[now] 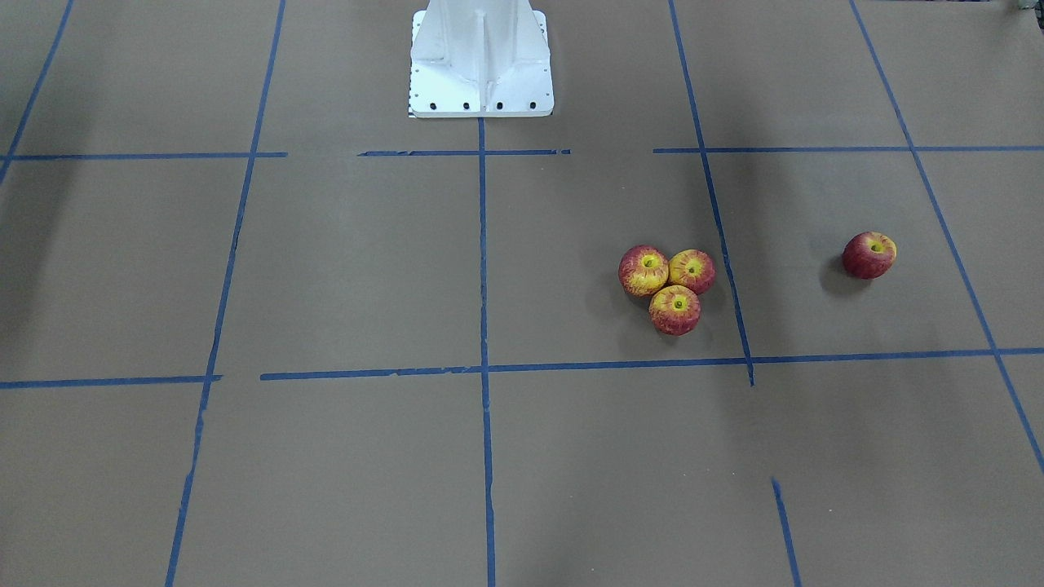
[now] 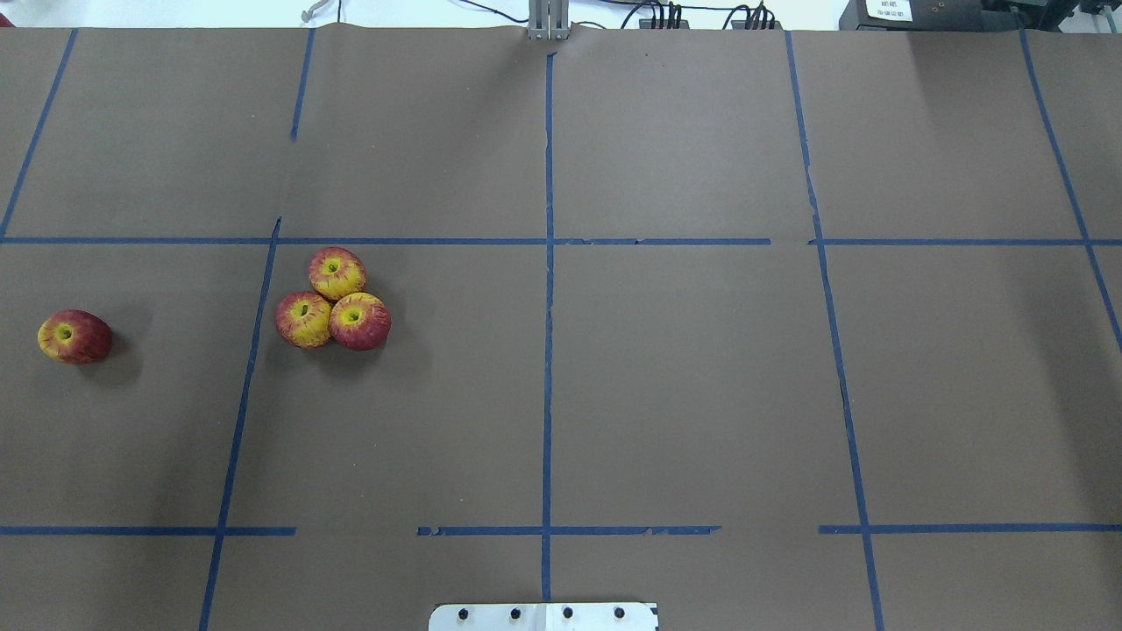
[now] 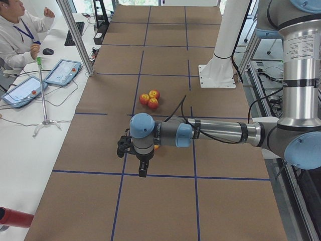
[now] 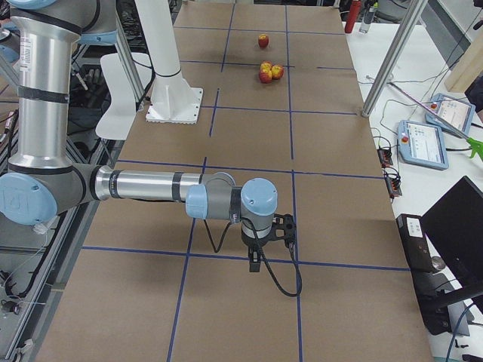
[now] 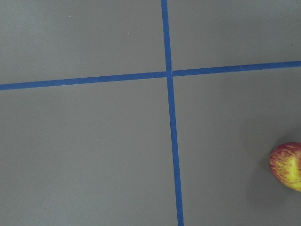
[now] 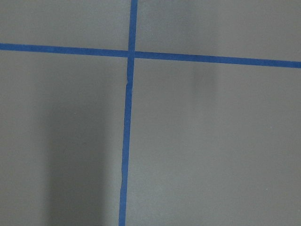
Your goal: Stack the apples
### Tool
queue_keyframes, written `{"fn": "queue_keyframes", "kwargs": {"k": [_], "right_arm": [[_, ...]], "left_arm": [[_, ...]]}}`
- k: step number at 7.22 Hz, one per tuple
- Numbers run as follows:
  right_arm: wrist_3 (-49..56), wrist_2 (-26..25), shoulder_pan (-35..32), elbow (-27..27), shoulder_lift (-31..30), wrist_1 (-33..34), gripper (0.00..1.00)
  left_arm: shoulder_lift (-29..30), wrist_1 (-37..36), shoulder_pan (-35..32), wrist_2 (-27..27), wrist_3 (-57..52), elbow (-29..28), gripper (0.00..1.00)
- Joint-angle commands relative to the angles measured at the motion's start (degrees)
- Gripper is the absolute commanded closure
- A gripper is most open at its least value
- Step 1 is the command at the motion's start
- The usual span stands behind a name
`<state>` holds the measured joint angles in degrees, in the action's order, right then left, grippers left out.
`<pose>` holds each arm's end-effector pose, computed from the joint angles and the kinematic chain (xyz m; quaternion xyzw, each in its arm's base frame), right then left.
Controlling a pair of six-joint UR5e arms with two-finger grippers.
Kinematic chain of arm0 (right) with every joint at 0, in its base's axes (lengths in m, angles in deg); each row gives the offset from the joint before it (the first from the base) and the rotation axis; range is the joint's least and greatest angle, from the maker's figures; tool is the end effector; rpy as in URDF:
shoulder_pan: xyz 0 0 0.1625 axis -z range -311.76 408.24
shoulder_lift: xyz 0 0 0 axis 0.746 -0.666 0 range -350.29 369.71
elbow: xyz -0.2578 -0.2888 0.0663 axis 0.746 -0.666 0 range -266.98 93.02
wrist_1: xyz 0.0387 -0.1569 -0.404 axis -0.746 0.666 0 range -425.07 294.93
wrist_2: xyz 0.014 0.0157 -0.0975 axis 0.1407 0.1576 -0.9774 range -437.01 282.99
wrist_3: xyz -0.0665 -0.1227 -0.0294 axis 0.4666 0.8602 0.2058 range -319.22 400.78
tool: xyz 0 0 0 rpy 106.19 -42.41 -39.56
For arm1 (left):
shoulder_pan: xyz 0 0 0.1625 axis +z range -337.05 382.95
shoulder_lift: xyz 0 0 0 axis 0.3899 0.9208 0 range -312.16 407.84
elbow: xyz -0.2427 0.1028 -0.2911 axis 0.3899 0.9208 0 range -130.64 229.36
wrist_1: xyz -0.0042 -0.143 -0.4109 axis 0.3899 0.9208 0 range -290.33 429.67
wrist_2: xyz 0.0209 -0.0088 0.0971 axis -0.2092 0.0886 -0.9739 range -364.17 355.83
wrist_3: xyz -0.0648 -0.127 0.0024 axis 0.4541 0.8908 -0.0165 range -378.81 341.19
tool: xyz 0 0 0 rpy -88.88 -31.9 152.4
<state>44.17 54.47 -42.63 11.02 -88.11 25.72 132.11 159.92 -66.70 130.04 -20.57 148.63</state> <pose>0.0459 -0.4587 0.6583 0.0081 -0.3541 -0.0186 0.9350 -0.0308 -0.4806 0.6230 0.0353 0.3757 0.0295 0.9256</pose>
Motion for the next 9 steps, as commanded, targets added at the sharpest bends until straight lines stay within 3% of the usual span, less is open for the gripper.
{"fn": "queue_keyframes", "kwargs": {"k": [1, 5, 6, 7, 9], "right_arm": [[-0.04, 0.00, 0.00, 0.00, 0.00, 0.00, 0.00], [0.04, 0.00, 0.00, 0.00, 0.00, 0.00, 0.00], [-0.04, 0.00, 0.00, 0.00, 0.00, 0.00, 0.00], [-0.04, 0.00, 0.00, 0.00, 0.00, 0.00, 0.00], [0.04, 0.00, 0.00, 0.00, 0.00, 0.00, 0.00]], "left_arm": [[0.02, -0.16, 0.09, 0.35, -0.35, 1.70, 0.00], [-0.15, 1.06, 3.16, 0.43, 0.00, 3.12, 0.00], [-0.15, 5.94, 7.78, 0.96, 1.04, 2.43, 0.00], [0.20, 9.73, 14.35, 2.36, 10.10, 2.33, 0.00], [0.64, 24.81, 23.61, -0.94, 28.76, -0.02, 0.00]]}}
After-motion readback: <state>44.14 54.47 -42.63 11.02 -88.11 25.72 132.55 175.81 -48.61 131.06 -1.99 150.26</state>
